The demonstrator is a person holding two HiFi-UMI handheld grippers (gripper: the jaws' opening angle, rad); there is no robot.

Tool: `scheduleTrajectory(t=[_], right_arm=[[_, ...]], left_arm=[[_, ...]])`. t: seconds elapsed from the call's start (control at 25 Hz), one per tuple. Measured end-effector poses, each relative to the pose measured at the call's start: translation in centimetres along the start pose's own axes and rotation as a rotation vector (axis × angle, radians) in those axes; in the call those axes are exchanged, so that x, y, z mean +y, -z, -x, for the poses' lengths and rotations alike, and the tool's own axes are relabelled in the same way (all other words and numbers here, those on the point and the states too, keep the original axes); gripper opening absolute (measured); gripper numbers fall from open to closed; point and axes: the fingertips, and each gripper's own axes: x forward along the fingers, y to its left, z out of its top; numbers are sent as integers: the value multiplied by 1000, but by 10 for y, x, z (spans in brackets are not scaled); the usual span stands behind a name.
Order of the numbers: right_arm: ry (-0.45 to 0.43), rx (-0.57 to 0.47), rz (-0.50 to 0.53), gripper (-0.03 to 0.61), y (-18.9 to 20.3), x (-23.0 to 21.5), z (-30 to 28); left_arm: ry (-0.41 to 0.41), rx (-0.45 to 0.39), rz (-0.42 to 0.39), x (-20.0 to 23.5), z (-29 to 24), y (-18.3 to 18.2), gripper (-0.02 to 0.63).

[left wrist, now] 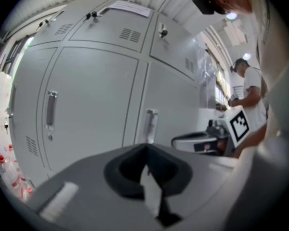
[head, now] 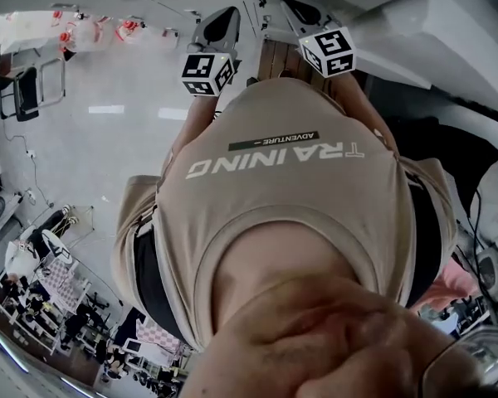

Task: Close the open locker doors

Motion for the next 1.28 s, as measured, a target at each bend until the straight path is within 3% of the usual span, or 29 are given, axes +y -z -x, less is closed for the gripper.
scheduleTrajectory(t=[0.36, 0.72, 1.28], right_arm=[[-6, -10, -22, 14, 7, 5, 7], [-38, -28, -9, 14, 5, 12, -5], [34, -47, -27, 14, 4, 1, 16]], left_arm=[[-35, -23, -39, 3, 12, -6, 0], [-67, -19, -20, 21, 21, 4, 0], [-34, 2, 6, 19, 24, 8, 0]])
